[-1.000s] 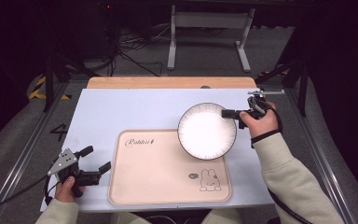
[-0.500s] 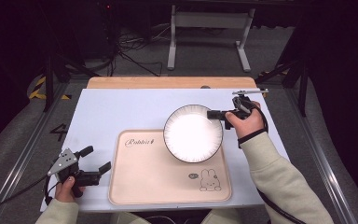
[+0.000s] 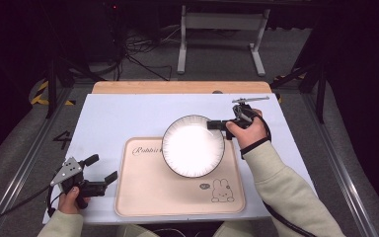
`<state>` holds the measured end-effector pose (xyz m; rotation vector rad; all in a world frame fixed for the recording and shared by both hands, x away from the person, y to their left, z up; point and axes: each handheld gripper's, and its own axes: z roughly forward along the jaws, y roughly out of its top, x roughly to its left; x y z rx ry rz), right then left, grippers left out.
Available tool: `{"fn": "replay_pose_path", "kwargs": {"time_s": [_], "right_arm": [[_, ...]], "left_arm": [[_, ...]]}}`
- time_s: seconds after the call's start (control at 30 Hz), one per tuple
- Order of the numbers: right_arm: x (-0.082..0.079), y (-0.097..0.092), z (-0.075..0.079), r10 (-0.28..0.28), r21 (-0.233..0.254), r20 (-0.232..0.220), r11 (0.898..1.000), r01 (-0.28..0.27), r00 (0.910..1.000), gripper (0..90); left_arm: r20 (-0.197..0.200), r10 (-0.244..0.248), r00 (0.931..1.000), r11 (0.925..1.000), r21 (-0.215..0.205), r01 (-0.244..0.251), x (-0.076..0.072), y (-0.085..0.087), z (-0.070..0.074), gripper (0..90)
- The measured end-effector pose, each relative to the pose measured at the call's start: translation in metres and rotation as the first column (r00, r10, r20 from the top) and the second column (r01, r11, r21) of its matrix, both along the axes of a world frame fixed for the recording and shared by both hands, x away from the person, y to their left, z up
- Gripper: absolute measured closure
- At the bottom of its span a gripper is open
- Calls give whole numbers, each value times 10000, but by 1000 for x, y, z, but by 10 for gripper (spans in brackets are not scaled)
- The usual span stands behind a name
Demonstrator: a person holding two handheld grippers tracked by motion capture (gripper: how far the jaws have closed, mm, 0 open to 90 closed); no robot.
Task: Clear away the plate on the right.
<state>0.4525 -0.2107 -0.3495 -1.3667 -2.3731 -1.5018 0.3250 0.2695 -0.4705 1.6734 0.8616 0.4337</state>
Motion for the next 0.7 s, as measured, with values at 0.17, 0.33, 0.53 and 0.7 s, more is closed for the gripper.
{"fn": "replay_pose_path", "kwargs": {"time_s": [0.17, 0.33, 0.53, 0.7], "right_arm": [[0, 11, -8, 201, 56, -189, 9998, -200, 9996, 834], [1, 17, -18, 344, 85, -424, 9994, -341, 9985, 833], [0, 23, -28, 462, 55, -637, 9989, -459, 9969, 832], [-1, 28, -36, 588, 43, -828, 9983, -587, 9948, 831]], "left_arm": [[-1, -6, 10000, 10000, -1, 6, 0, 0, 0, 4], [2, 4, 10000, 10000, 8, -4, 0, 0, 0, 4], [-22, 16, 10000, 10000, -8, -16, 0, 0, 0, 4], [-37, 29, 10000, 10000, -28, -29, 0, 0, 0, 4]]}}
